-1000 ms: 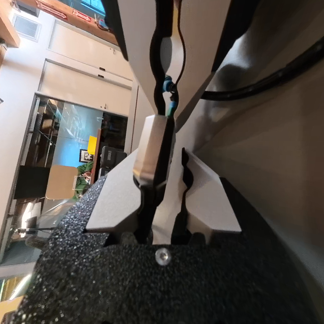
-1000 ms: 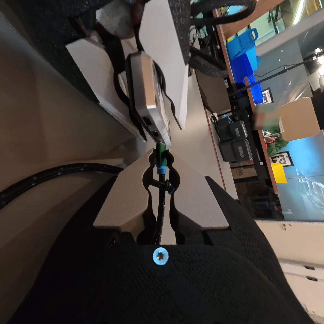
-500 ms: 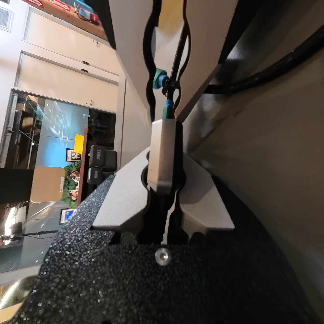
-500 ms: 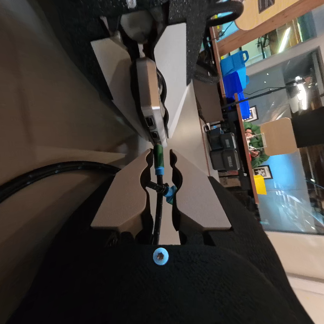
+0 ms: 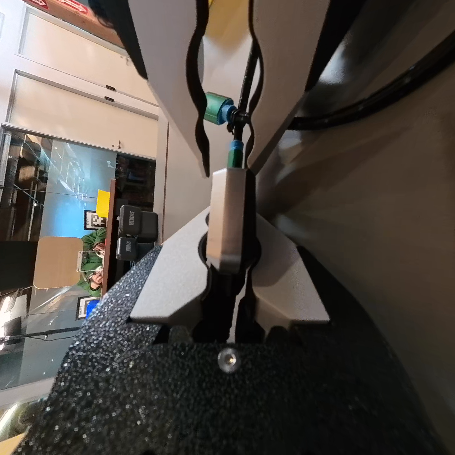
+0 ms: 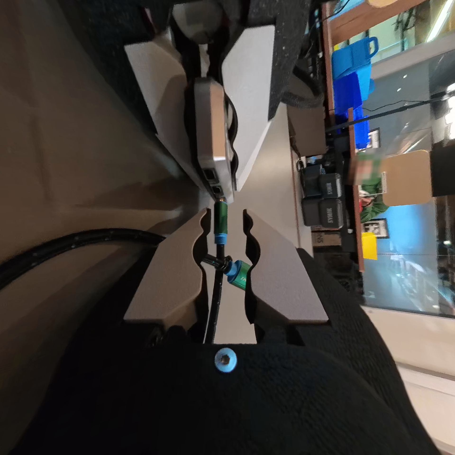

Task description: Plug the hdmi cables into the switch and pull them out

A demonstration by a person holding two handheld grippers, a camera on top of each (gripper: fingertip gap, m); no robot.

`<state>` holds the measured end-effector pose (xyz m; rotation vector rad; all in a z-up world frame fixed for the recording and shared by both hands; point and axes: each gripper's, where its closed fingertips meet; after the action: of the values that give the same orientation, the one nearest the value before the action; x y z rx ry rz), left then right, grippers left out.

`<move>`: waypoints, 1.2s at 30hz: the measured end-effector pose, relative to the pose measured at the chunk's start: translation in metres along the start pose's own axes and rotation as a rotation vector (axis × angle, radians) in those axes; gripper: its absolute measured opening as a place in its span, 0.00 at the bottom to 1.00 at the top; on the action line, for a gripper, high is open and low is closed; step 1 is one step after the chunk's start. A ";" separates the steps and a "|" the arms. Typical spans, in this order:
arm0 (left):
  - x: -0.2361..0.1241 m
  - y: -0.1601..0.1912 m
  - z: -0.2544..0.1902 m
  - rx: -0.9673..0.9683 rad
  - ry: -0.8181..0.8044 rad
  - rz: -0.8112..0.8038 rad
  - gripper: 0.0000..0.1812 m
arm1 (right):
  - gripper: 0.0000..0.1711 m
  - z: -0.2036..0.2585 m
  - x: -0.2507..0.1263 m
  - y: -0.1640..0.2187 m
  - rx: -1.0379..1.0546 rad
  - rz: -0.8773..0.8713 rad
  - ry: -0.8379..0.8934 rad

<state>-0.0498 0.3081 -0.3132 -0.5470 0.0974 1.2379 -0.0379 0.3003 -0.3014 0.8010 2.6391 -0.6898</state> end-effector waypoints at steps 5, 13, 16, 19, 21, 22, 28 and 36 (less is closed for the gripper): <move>0.000 -0.002 0.000 -0.004 -0.001 -0.009 0.12 | 0.13 0.002 0.001 0.003 0.073 0.015 -0.039; -0.004 -0.004 0.006 -0.044 -0.017 -0.038 0.12 | 0.06 -0.003 0.002 -0.001 -0.108 0.102 0.036; -0.004 -0.004 0.006 -0.026 -0.018 -0.037 0.13 | 0.06 -0.002 0.003 0.001 -0.097 0.132 0.027; -0.004 -0.003 0.005 -0.008 -0.020 -0.048 0.11 | 0.05 -0.001 0.003 0.001 -0.114 0.126 0.028; -0.005 -0.005 0.005 -0.006 -0.027 -0.061 0.13 | 0.06 -0.001 0.001 0.000 -0.120 0.104 0.037; -0.005 -0.006 0.004 -0.003 -0.031 -0.066 0.12 | 0.06 -0.001 0.000 0.000 -0.120 0.094 0.042; -0.003 -0.013 -0.002 0.026 -0.029 -0.090 0.12 | 0.06 0.005 -0.007 0.003 -0.087 0.065 0.060; -0.005 -0.032 -0.012 0.094 -0.020 -0.155 0.11 | 0.06 0.014 -0.026 0.006 -0.020 0.014 0.100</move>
<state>-0.0193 0.2917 -0.3105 -0.4524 0.0943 1.0824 -0.0118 0.2859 -0.3051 0.8682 2.7222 -0.6338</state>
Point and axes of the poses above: each gripper's, where its closed fingertips meet, x out along the fingers, y out of its underside, z = x × y across the jaws, and after that the axes turned 2 degrees about -z, right-handed
